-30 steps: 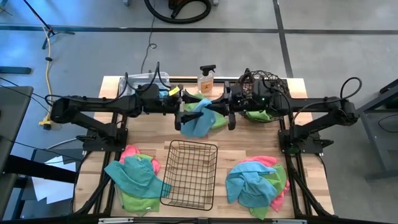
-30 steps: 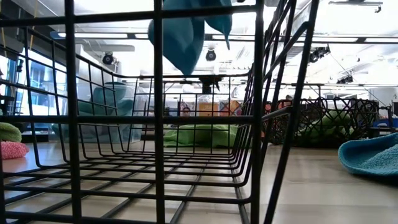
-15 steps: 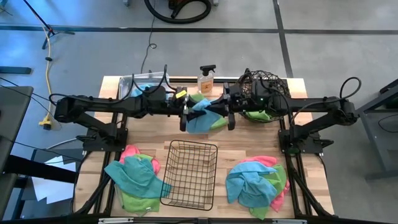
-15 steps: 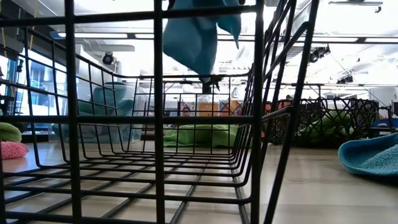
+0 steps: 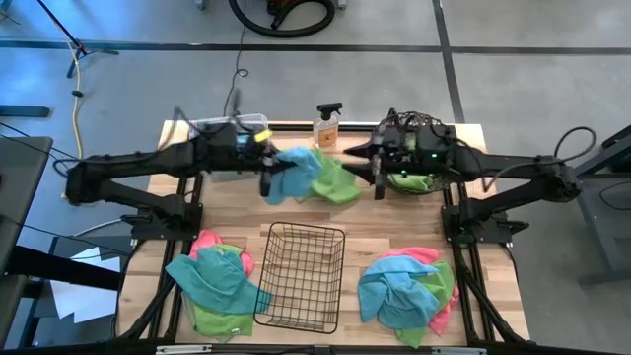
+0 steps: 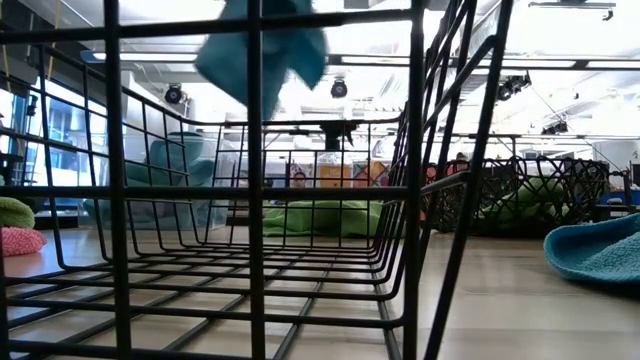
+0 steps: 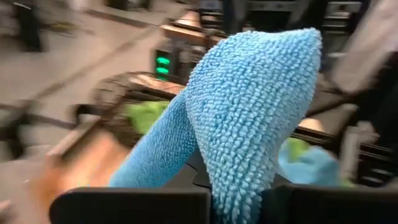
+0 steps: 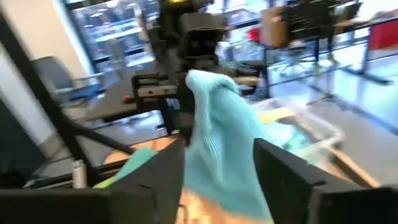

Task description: Sort microfiber towel by color & place in baskets

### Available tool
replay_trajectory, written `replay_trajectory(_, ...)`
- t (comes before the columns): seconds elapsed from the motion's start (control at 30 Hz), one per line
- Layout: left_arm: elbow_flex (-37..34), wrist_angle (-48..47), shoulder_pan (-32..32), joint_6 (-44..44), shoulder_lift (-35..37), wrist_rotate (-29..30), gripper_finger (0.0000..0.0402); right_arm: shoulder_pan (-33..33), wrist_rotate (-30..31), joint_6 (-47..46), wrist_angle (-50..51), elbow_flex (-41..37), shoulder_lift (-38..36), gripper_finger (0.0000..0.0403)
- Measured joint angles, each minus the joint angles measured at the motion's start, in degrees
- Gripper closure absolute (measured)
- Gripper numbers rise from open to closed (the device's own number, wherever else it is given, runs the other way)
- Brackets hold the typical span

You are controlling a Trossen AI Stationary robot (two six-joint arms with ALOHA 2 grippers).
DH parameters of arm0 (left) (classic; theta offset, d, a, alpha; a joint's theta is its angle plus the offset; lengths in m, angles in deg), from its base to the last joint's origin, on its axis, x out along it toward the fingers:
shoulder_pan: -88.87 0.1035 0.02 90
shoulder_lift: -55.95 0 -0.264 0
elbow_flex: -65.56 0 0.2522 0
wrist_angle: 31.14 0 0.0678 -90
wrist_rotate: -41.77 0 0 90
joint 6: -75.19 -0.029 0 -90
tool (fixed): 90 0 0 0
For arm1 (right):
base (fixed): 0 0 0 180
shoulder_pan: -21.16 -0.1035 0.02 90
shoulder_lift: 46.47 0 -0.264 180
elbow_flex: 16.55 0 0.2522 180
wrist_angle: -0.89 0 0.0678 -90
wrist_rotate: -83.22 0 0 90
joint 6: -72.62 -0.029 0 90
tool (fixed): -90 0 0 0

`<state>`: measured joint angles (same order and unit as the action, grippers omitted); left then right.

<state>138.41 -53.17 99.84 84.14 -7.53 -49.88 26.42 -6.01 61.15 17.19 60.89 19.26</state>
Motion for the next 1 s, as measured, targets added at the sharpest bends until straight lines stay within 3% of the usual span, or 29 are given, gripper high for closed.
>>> replay_trajectory(0.13,0.0,-7.9,2.3,-2.2,8.4,9.0,0.0400,0.0,5.6,0.0,6.0,0.0,-3.9,0.0174)
replay_trajectory(0.3,-1.8,-11.5,4.2,-2.0,18.7,17.2,0.0401,0.0,9.3,0.1,9.0,0.0,-6.3,0.0163)
replay_trajectory(0.57,-6.8,-11.7,4.4,1.4,27.9,22.6,0.0401,0.0,12.6,3.0,9.0,0.0,-6.5,0.0163)
replay_trajectory(0.77,-3.9,-12.8,5.4,2.4,25.7,27.8,0.0401,1.0,13.8,4.4,9.0,0.0,-6.5,0.0163)
replay_trajectory(1.0,13.5,-37.7,16.3,6.7,13.6,27.5,0.0401,4.7,13.8,4.4,9.0,0.0,-6.5,0.0163)
